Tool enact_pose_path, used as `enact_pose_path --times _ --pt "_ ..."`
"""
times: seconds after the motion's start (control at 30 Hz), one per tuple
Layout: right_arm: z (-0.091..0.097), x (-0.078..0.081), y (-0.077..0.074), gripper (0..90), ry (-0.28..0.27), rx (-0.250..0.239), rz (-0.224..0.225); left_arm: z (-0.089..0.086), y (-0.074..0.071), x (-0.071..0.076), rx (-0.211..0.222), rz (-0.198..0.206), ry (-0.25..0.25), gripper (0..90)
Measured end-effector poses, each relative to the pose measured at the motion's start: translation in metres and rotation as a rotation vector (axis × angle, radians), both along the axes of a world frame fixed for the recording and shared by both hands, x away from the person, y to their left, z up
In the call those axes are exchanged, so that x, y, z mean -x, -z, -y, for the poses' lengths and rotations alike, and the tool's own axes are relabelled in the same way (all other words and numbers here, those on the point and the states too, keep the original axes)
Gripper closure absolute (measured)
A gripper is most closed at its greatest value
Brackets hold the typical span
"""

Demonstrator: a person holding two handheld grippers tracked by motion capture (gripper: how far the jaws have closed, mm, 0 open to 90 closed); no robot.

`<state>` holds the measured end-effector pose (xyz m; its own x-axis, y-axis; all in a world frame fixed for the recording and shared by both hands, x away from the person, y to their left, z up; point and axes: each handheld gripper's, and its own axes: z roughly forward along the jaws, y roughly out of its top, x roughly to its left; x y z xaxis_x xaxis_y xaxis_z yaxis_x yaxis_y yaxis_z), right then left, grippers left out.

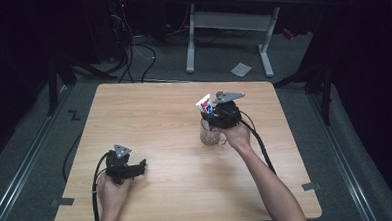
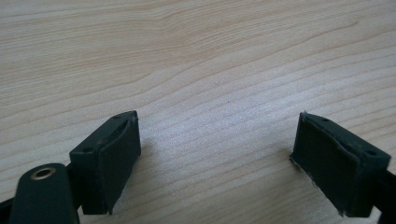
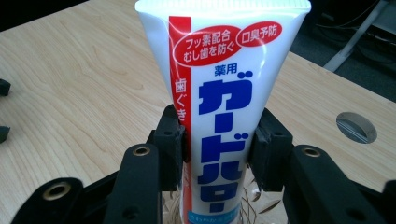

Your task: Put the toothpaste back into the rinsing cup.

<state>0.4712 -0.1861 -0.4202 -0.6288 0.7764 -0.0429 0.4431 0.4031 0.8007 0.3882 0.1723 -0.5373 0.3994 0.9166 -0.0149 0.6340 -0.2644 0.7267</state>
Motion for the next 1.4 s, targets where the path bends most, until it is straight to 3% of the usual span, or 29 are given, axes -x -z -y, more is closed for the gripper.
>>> enact_pose_path --times 0.37,0.83,1.4 --pt "0.006 0.002 0.008 60.8 0.007 -0.017 -0.025 0.0 0.0 0.0 0.0 0.0 0.0 15.2" --pt "0.003 0.001 0.016 59.9 -0.004 0.007 -0.039 0.0 0.0 0.0 0.0 0.0 0.0 15.2" --pt "0.006 0.003 0.024 59.2 0.005 -0.005 -0.055 0.0 0.0 0.0 0.0 0.0 0.0 15.2"
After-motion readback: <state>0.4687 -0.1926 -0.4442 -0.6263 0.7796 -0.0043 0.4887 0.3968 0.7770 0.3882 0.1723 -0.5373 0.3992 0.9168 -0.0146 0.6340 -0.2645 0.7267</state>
